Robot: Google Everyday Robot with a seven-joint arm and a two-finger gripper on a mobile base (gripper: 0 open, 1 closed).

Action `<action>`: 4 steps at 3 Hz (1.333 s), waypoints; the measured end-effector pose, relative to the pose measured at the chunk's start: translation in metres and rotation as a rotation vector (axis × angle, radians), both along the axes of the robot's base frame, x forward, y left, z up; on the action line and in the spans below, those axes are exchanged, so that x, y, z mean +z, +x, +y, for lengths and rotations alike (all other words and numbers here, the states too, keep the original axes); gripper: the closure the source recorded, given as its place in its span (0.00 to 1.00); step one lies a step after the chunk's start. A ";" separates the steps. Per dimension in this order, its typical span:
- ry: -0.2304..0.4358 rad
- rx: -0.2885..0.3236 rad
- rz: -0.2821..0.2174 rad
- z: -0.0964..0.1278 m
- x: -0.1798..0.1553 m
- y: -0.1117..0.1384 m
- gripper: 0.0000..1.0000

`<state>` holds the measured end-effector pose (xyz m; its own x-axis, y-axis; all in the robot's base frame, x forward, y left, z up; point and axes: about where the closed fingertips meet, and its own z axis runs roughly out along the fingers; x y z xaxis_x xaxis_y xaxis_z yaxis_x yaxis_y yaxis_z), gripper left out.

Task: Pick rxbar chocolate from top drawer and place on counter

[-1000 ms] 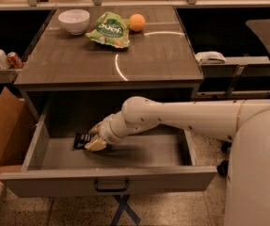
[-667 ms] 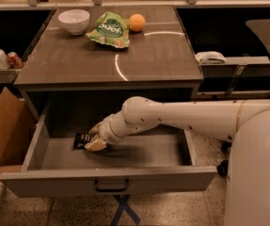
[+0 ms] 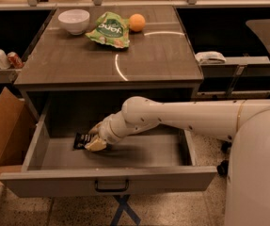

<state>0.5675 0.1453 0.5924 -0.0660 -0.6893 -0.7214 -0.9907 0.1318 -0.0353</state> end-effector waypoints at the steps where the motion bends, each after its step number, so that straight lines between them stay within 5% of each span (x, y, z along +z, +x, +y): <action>1: -0.024 0.016 -0.098 -0.014 0.037 -0.007 1.00; 3: -0.076 0.053 -0.298 -0.031 0.118 -0.028 1.00; 4: -0.076 0.053 -0.298 -0.031 0.118 -0.028 1.00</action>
Offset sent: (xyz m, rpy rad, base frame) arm -0.0304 -0.0423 0.1414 -0.0886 -0.3607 0.0598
